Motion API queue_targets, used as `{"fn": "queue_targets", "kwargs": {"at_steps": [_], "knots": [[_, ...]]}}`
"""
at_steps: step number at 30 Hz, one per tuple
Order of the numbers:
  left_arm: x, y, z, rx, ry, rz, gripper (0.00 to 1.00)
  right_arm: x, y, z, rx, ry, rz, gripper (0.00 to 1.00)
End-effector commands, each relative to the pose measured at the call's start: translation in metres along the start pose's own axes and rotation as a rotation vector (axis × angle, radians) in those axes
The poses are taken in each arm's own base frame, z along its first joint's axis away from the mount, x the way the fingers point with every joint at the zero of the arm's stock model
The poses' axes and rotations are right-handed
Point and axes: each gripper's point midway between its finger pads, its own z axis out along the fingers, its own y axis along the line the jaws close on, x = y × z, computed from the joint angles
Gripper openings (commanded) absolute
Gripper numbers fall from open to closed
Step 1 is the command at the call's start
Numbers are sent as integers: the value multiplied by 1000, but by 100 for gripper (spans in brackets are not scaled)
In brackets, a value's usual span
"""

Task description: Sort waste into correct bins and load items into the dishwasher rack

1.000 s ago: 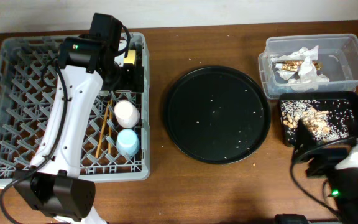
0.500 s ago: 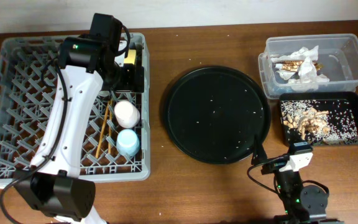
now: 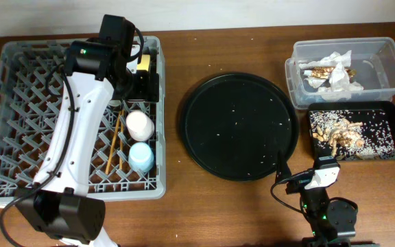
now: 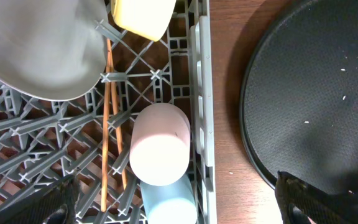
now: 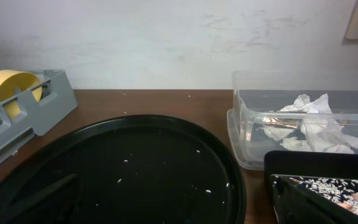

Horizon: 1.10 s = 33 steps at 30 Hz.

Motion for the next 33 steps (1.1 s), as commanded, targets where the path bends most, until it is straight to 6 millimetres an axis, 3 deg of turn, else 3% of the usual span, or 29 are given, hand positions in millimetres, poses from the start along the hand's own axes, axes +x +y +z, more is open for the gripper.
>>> {"fn": "queue_targets", "kwargs": {"at_steps": [1,4,8,9,11,13,15,19,21,26,30,33], "knots": [[-3,-1,-6,7,-21,15,99,2,3,0,-17,0,6,98],[-3,0,-6,5,-20,15,99,2,3,0,-17,0,6,98],[-7,28,-18,-149,-70,9,99,2,3,0,-17,1,6,99],[-21,26,-27,-138,-148,11,99,2,3,0,-17,1,6,98],[-70,-2,-69,-6,-474,163,99,2,3,0,-17,0,6,98],[-80,-7,-100,35,-707,219,99,2,3,0,-17,1,6,99],[-64,5,-106,44,-802,202,99,2,3,0,-17,0,6,98],[18,52,-73,-15,-909,125,99,2,3,0,-17,1,6,98],[56,66,-59,-53,-1010,103,99,2,3,0,-17,1,6,98],[134,69,-16,-130,-1172,180,99,2,3,0,-17,1,6,98],[151,70,3,-140,-1219,178,99,2,3,0,-17,1,6,98],[164,79,21,-177,-1143,151,99,2,3,0,-17,1,6,98]]}}
